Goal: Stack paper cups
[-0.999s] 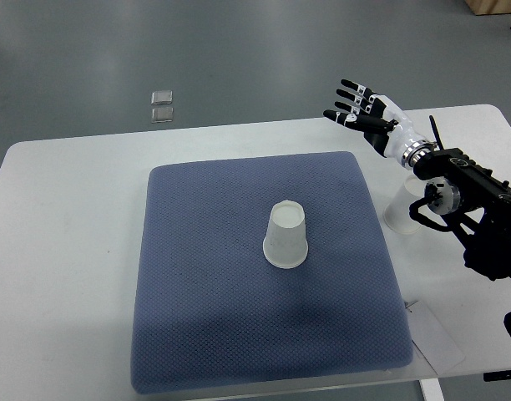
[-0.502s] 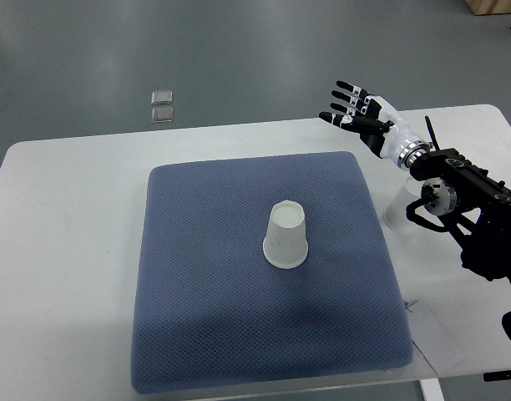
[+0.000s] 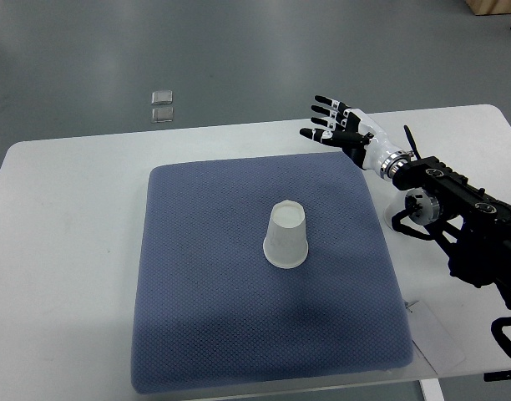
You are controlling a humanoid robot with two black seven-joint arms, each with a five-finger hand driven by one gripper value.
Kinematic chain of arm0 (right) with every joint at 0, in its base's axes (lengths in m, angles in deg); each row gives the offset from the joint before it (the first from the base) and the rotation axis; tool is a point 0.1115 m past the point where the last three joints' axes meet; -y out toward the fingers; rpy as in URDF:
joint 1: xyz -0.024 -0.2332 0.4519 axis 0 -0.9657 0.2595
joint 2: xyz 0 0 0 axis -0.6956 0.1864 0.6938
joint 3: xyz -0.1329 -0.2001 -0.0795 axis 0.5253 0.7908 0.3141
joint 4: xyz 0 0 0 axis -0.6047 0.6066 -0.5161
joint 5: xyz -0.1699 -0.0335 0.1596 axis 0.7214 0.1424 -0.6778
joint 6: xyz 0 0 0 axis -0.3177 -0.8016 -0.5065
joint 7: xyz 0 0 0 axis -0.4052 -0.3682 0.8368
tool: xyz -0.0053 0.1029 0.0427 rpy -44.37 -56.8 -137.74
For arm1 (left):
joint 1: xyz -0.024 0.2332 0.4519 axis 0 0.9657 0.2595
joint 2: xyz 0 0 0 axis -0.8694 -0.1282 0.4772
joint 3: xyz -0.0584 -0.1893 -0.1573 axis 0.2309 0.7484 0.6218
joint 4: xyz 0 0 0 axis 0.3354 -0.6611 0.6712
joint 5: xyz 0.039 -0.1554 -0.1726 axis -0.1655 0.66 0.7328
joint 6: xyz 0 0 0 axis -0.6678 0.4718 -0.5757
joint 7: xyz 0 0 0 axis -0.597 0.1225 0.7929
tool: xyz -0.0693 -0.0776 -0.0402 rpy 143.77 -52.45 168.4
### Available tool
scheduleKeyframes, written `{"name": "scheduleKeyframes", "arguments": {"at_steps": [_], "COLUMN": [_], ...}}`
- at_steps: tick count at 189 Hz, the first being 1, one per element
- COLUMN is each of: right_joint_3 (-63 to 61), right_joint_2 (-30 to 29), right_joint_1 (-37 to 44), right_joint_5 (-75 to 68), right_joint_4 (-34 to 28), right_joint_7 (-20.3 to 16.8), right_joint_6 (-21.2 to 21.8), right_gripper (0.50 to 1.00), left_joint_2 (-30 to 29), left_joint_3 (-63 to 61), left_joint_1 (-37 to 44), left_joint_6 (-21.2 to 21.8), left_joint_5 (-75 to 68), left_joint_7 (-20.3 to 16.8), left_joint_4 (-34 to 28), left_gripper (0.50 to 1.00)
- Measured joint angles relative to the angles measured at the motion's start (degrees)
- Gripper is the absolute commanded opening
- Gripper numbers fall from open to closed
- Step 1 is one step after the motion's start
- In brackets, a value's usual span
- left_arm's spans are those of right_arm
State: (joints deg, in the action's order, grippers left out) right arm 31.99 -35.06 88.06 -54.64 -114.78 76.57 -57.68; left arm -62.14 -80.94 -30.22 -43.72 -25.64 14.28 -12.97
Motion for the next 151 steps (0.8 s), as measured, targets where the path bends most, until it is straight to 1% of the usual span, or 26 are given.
{"name": "scheduleKeyframes", "arguments": {"at_steps": [106, 138, 151], "right_joint_3": [0.1, 1.6, 3.6], "right_joint_2": [0.1, 1.2, 3.0], "right_joint_1": [0.4, 1.0, 1.6], "right_joint_5": [0.0, 1.1, 3.5], "right_joint_4": [0.3, 0.0, -0.9], "right_joint_7": [0.0, 0.0, 0.0], "right_joint_6": [-0.2, 0.1, 1.0], "right_gripper": [0.915, 0.915, 0.915], "left_joint_2": [0.0, 0.0, 0.0], "left_joint_3": [0.0, 0.0, 0.0], "left_joint_1": [0.0, 0.0, 0.0], "left_joint_6": [0.0, 0.0, 0.0], "left_joint_5": [0.0, 0.0, 0.0], "left_joint_7": [0.0, 0.0, 0.0], "left_joint_4": [0.0, 0.0, 0.0], "left_gripper": [1.000, 1.000, 1.000]}}
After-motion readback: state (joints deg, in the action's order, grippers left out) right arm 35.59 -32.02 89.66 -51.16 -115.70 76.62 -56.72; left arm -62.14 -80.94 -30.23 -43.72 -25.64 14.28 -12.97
